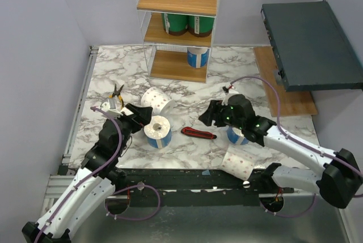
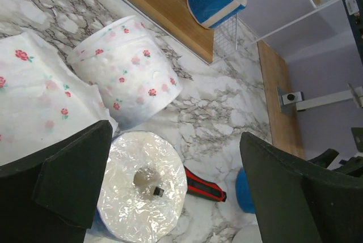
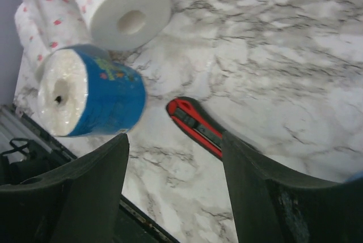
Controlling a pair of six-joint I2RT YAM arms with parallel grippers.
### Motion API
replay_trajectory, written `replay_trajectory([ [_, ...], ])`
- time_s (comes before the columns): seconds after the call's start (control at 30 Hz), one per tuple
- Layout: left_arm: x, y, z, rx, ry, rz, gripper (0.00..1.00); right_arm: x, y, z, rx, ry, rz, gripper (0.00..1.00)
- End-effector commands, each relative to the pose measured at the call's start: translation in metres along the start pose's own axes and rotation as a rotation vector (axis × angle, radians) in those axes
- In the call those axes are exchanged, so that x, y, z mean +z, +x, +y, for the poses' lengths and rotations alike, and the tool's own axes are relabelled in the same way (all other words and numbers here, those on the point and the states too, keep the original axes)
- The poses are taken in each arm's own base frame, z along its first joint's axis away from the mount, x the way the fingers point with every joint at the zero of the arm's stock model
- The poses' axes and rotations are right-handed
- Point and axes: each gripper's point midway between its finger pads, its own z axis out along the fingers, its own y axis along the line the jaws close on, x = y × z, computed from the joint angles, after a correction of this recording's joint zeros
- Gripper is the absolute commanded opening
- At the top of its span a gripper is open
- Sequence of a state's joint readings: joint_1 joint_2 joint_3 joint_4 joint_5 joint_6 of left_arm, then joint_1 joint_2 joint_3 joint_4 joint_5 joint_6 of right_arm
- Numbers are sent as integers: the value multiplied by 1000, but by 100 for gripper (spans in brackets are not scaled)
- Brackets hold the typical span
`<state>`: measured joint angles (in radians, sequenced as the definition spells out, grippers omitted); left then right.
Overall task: Place and organize the paper towels onto the shelf
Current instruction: Pick up the paper towel from the center of the board.
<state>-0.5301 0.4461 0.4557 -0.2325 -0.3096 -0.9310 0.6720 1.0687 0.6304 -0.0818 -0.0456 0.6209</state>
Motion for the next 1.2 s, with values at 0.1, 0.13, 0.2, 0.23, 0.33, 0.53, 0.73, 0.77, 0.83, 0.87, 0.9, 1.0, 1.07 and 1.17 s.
replay_trajectory([
  [0.1,-5,0,27,75,-83,-20,98,32,-2,69,-142,-71,53,71],
  [0.13,-6,-1,30,74,-99,-24,98,37,1,75,-155,-80,69,72],
  [0.2,-8,-2,33,79,-112,-28,98,46,8,87,-186,-82,107,73],
  [0.23,-9,-2,34,83,-117,-32,98,51,10,92,-205,-78,119,74],
  [0.33,-11,-3,38,85,-120,-43,98,68,19,89,-216,2,149,77],
  [0.53,-13,1,45,70,-115,-54,98,85,34,99,-211,-25,225,79],
  [0.73,-14,6,46,72,-102,-41,98,95,41,113,-234,-41,256,82],
  [0.77,-14,6,46,73,-99,-41,98,96,41,116,-234,-49,259,82],
  [0.83,-15,6,46,71,-98,-42,98,99,43,120,-234,-60,265,82],
  [0.87,-15,6,46,71,-97,-43,98,101,44,121,-235,-61,268,82],
  [0.9,-15,6,47,70,-95,-44,98,101,45,123,-238,-62,271,82],
  [1.0,-18,3,50,62,-107,-60,97,102,59,127,-255,-91,317,82],
  [1.07,-20,2,51,55,-108,-74,97,102,64,129,-270,-94,328,82],
  [1.17,-21,0,51,46,-90,-91,97,104,72,129,-283,-94,347,81],
])
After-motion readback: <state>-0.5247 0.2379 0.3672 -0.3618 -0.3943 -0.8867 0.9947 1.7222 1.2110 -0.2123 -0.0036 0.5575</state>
